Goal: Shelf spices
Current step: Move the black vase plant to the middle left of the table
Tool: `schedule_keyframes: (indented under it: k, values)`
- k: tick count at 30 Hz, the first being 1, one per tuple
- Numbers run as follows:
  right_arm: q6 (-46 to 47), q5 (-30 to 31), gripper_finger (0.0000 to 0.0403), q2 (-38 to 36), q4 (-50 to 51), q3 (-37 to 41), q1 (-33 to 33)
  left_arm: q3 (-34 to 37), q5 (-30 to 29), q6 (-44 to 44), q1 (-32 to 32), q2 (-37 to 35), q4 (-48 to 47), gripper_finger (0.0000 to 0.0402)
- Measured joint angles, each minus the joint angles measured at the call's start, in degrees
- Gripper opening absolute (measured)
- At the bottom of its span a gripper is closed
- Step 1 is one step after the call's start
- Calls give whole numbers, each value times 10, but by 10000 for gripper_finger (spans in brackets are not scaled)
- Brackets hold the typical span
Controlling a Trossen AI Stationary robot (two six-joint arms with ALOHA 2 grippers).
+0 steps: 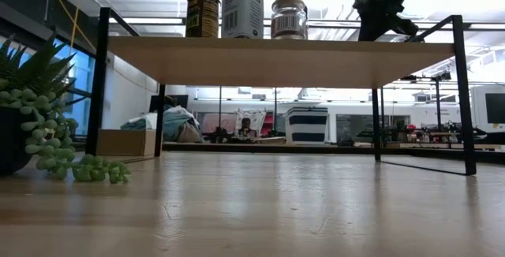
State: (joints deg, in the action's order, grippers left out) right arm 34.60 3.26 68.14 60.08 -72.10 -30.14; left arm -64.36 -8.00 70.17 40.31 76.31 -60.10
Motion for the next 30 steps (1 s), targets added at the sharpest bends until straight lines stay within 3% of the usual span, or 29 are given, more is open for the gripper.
schedule_keyframes:
  k: [6, 13, 18, 23, 30]
  values:
    - [-2, 0, 0, 0, -1, 0, -6, 0, 0, 71, 7, 76, 44, 0]
    - [-16, -2, 0, 0, 0, 0, -19, 30, 10, 127, 5, 109, 81, 0]
    - [-22, -3, 0, 0, 0, 0, -23, 81, 24, 197, -8, 99, 79, 0]
    - [-27, -4, 0, 0, 0, 0, -22, 117, 24, 212, -42, 72, 68, 0]
    - [-27, -4, 0, 0, -6, 0, -22, 159, -28, 194, -129, 16, -15, 0]
